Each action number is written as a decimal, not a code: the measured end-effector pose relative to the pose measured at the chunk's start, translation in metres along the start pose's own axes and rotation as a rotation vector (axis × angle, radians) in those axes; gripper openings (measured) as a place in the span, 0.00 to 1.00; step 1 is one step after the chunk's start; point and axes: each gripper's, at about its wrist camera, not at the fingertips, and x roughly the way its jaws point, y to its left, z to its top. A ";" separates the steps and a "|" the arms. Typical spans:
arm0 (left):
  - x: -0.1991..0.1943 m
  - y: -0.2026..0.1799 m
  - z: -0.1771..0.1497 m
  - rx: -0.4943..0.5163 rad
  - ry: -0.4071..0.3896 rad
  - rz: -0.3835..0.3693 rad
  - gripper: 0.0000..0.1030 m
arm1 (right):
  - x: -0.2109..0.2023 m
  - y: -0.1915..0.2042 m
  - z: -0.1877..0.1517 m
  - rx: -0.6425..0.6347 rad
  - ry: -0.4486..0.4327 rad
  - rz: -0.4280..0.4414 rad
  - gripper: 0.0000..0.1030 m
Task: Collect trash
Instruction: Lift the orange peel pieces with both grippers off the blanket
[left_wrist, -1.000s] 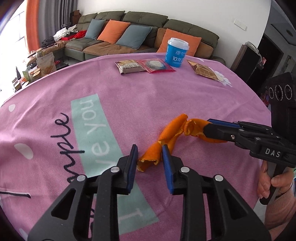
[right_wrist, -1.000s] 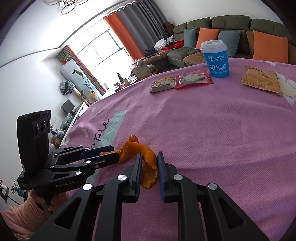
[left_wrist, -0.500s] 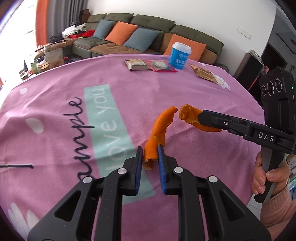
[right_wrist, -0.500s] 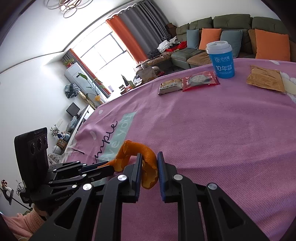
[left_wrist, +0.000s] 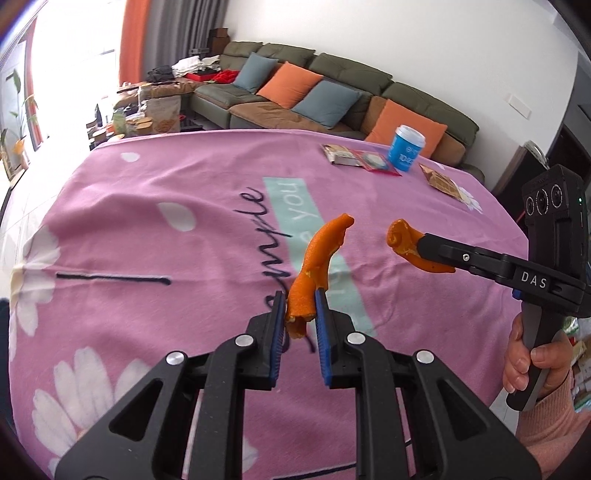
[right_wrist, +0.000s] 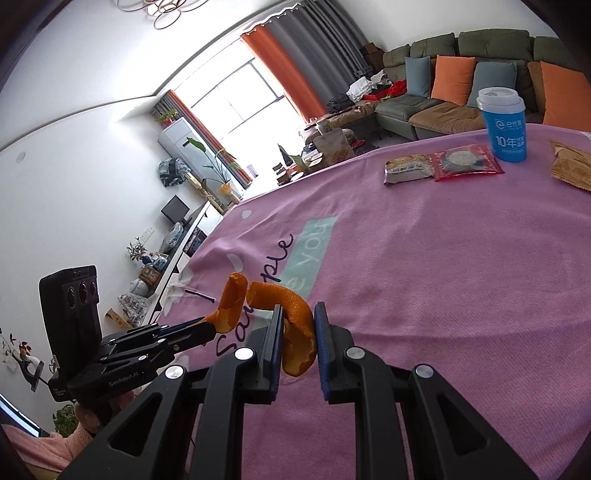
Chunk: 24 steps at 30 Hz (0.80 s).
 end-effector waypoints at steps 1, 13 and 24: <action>-0.003 0.004 -0.002 -0.008 -0.004 0.010 0.16 | 0.003 0.004 0.000 -0.005 0.005 0.007 0.15; -0.040 0.037 -0.022 -0.066 -0.045 0.054 0.14 | 0.028 0.046 -0.007 -0.066 0.058 0.069 0.15; -0.060 0.051 -0.033 -0.099 -0.072 0.082 0.13 | 0.040 0.070 -0.009 -0.100 0.085 0.093 0.15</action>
